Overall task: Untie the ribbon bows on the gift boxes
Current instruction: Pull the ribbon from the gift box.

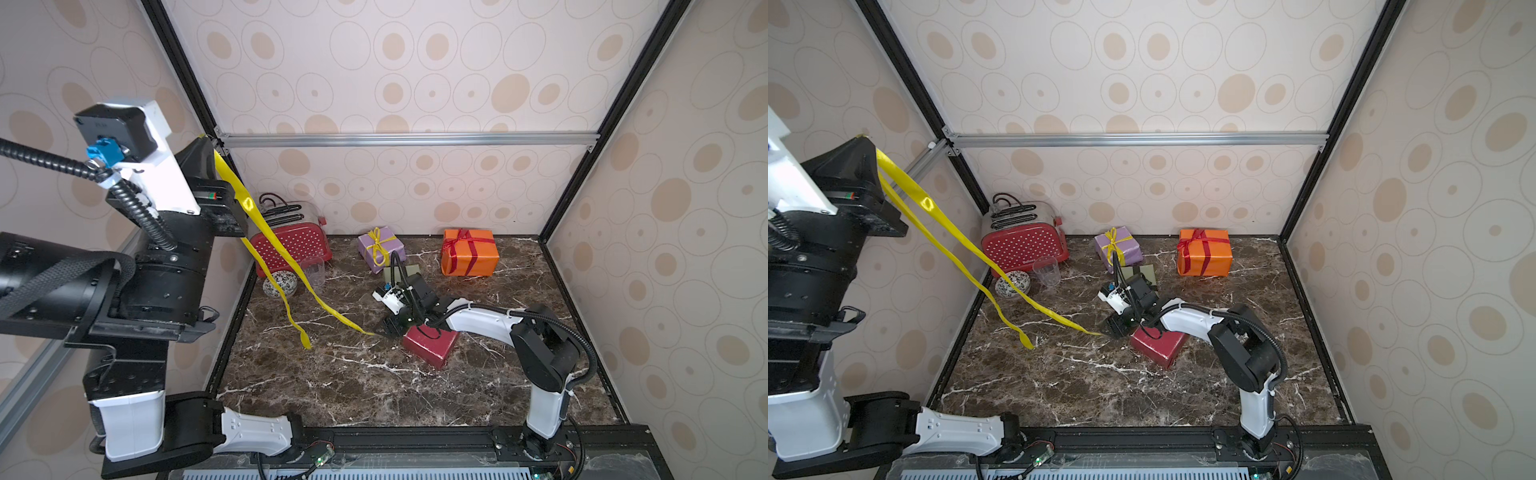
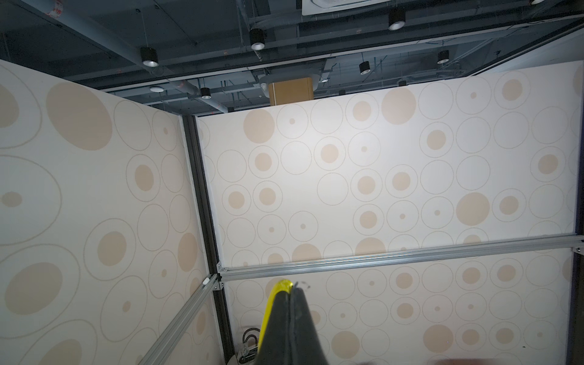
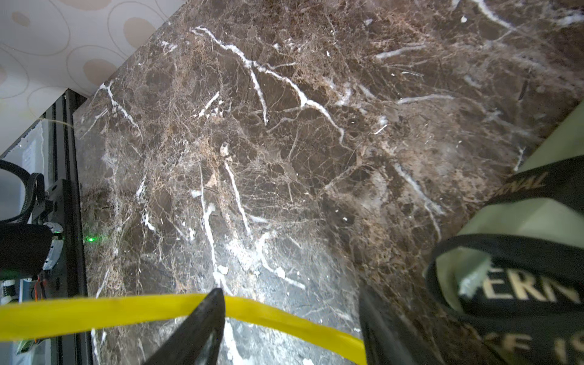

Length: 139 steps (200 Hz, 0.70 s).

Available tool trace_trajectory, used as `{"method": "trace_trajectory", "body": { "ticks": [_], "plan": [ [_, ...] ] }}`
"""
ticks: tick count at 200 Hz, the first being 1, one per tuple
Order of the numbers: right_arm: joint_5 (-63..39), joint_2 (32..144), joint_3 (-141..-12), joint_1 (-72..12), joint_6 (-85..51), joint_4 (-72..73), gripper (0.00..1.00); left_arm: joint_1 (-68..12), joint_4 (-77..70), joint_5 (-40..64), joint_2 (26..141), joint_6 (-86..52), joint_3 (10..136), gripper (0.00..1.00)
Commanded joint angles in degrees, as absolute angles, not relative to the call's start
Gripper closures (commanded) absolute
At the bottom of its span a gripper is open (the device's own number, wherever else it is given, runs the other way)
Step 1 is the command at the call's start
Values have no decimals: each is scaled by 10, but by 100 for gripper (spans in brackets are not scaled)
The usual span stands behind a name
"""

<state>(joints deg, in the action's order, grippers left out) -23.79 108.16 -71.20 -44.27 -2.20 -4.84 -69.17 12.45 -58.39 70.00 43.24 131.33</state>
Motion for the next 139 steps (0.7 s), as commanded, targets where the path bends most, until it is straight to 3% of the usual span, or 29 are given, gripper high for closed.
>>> {"method": "trace_trajectory", "body": {
  "ticks": [1, 53, 108, 139],
  "plan": [
    [-254, 1072, -707, -442, 6, -57, 31, -697, 107, -578, 698, 434, 1311, 100],
    [-271, 1037, -670, -396, 1, -35, 34, -697, 106, -576, 697, 434, 1308, 100],
    [-354, 1039, -616, -390, 12, 67, 38, -697, 106, -575, 699, 433, 1308, 100],
    [-292, 1045, -612, -408, 34, 85, 36, -697, 105, -575, 700, 434, 1308, 100]
  ]
}}
